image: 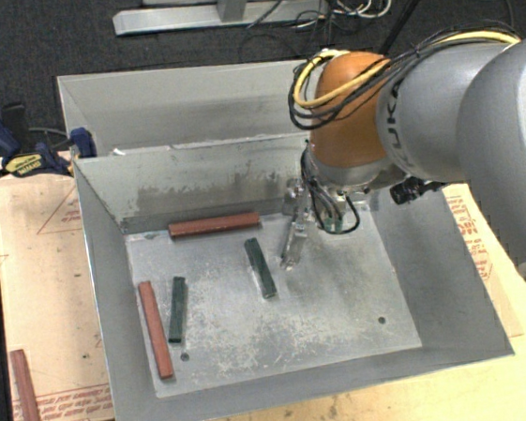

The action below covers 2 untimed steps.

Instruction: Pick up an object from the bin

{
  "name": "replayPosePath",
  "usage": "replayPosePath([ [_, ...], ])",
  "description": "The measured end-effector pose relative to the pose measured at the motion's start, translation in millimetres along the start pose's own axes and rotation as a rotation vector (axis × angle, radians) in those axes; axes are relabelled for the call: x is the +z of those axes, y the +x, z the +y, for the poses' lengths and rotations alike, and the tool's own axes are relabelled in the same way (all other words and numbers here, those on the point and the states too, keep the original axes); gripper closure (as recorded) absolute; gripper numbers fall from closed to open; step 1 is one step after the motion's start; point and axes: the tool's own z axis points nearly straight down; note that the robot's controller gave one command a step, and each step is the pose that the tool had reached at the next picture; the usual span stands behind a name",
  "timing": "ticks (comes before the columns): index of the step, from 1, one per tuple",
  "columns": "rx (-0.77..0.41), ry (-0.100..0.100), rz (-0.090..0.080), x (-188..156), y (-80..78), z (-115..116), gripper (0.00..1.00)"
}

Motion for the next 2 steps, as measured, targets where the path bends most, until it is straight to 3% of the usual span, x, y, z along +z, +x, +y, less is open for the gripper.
replayPosePath([
  [1, 0.01, 0.003, 0.005, 39, 4.8, 58, 0.0],
  [2, -0.058, -0.003, -0.002, 36, 27.5, 118, 0.0],
])
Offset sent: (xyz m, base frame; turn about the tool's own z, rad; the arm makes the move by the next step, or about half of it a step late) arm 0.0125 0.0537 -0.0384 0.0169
